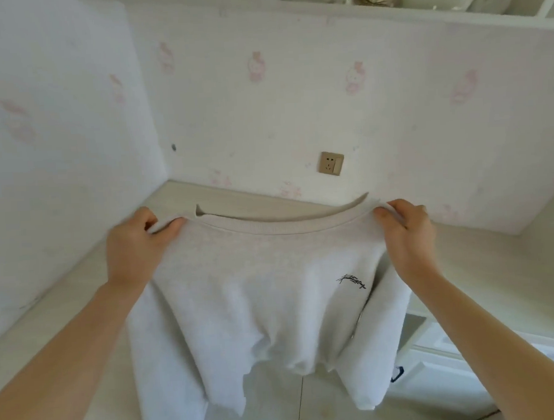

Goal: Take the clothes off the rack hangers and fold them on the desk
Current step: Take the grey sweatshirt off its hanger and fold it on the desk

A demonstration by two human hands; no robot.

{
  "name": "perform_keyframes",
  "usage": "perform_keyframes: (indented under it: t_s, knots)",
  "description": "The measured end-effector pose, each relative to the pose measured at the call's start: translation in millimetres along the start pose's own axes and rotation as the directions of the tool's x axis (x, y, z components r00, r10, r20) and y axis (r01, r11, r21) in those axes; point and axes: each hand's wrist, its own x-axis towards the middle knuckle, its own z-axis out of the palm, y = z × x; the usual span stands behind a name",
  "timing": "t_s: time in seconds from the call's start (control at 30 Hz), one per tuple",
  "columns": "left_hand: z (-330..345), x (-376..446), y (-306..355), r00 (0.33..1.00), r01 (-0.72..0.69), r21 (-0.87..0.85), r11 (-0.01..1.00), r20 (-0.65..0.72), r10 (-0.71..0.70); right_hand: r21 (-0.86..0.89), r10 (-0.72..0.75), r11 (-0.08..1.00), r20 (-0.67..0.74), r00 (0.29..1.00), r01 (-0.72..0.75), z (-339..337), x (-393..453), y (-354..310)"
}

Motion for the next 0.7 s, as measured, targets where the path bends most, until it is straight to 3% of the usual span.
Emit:
perform_keyframes:
  t_s: [0.13,0.3,0.43,0.7]
  knots:
    - [3.0,52.6,-16.7,0.986,-0.162,0.128,0.979,-0.016,0.165,-0.018,-0.168,0.985,0.036,0.985,0.169,32.4,48.8,-9.7]
    - [30.4,132.0,-43.7,0.977,-0.203,0.245,0.948,-0.015,0.213,-0.003,-0.284,0.958,0.076,0.956,0.285,99.2,124.1,-21.7]
    - [71.2,184.1,-80.8,0.986,-0.168,0.296,0.94,0.035,0.165,0.001,-0.303,0.952,0.111,0.946,0.305,167.5,184.6,-16.3]
    - [184.3,238.4,-216.9,0.98,-0.099,0.355,0.93,0.198,0.028,-0.103,-0.289,0.936,0.323,0.901,0.336,344.5,271.5,32.4]
